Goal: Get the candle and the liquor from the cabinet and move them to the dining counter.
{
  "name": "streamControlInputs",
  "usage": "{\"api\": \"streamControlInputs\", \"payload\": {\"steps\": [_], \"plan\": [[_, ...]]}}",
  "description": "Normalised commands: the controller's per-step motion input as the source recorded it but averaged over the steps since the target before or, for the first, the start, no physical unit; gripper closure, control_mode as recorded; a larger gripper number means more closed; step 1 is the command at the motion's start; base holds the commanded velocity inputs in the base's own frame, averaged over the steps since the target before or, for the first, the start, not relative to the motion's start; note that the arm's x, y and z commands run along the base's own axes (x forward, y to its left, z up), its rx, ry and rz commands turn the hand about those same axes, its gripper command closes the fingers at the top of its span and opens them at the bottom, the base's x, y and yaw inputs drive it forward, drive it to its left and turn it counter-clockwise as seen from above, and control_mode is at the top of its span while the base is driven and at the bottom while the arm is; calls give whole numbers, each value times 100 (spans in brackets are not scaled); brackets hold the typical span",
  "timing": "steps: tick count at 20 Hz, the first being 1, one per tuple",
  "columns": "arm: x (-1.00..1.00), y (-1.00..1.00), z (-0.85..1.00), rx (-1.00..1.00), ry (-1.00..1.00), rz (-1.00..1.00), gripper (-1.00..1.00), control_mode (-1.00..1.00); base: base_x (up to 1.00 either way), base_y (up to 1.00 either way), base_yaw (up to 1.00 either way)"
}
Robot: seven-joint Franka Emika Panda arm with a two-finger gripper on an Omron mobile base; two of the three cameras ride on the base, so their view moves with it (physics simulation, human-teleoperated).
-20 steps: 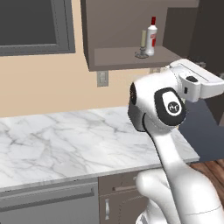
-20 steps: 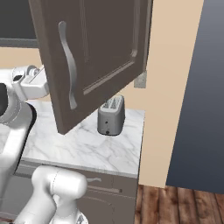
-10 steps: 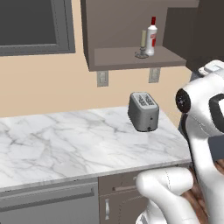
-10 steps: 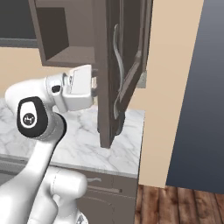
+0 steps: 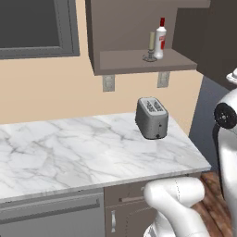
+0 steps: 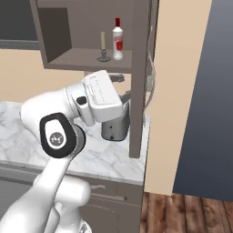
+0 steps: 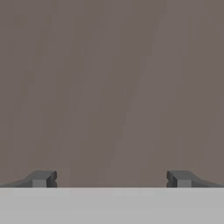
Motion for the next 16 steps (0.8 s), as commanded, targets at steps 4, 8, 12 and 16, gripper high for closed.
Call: {"api": "streamControlInputs", "payload": {"steps": [4,8,12,16], "plan": [[0,-9,0,0,0,3,-100,-100,0,0,0],[0,0,0,0,0,0,-100,-100,0,0,0],[0,51,1,0,3,0,-100,-100,0,0,0],[0,68,17,0,14,7,-100,-100,0,0,0]]}}
